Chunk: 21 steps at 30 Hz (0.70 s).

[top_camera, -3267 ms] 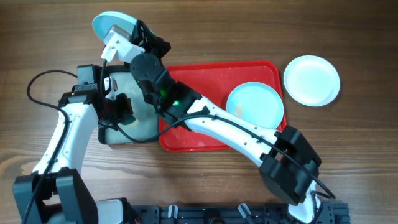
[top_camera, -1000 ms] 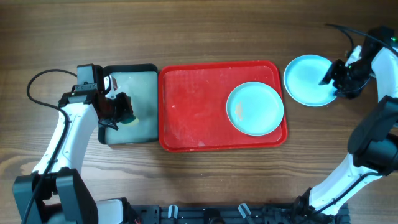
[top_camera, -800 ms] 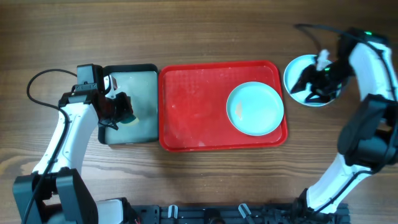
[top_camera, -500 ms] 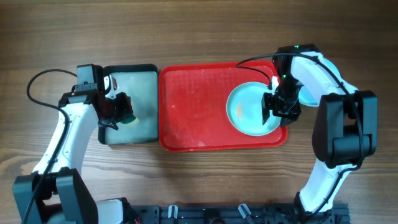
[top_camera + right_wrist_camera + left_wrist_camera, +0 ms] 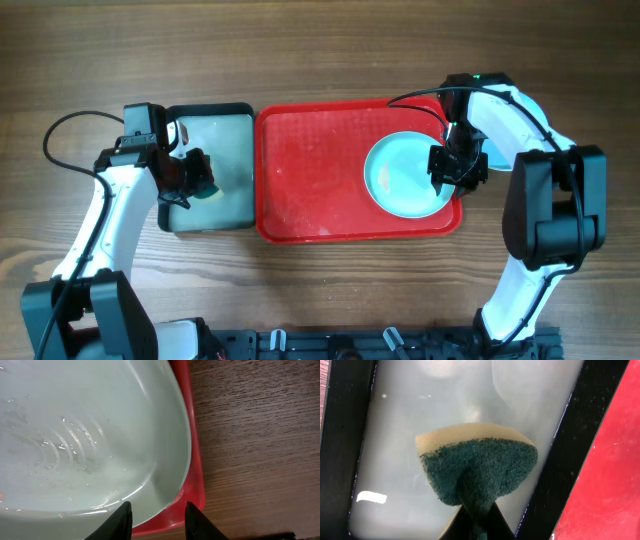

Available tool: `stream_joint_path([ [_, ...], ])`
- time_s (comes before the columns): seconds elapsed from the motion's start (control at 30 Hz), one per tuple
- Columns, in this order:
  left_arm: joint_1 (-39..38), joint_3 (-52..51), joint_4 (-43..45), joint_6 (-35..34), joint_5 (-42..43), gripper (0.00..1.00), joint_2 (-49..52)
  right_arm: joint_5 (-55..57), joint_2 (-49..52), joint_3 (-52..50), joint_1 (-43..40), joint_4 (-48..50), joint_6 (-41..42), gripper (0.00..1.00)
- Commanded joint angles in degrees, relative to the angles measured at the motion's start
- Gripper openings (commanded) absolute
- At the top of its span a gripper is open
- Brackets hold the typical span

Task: Clean dirty plates on tray and stack at the side
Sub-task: 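Move the right gripper to the remaining light-blue plate's rim and grip it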

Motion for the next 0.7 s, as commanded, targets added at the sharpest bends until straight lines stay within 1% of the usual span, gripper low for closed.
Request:
stream_joint_path([
  [0.0,0.0,-0.2,0.2,-0.1,0.8,0.05,-0.7,1.1,-0.1,-0.5,0.0,0.3,0.8,0.33],
  [0.07,0.0,-0.2,0.2,-0.1,0.8,0.05,-0.7,1.1,-0.1,-0.5,0.0,0.3,0.8,0.31],
  [0.47,0.0,-0.2,-0.2,-0.1,0.8,0.05,-0.7,1.5,-0.1,-0.6,0.0,1.0,1.2,0.31],
  [0.6,0.0,-0.2,-0.2,-0.1,0.8,0.05,-0.7,1.5,-0.1,-4.8,0.0,3.4,0.9,0.32],
  [0.67,0.0,-0.2,0.0,-0.1,0.8,0.05,-0.7,1.5,-0.1,-5.3,0.0,4.7,0.8,0.31],
])
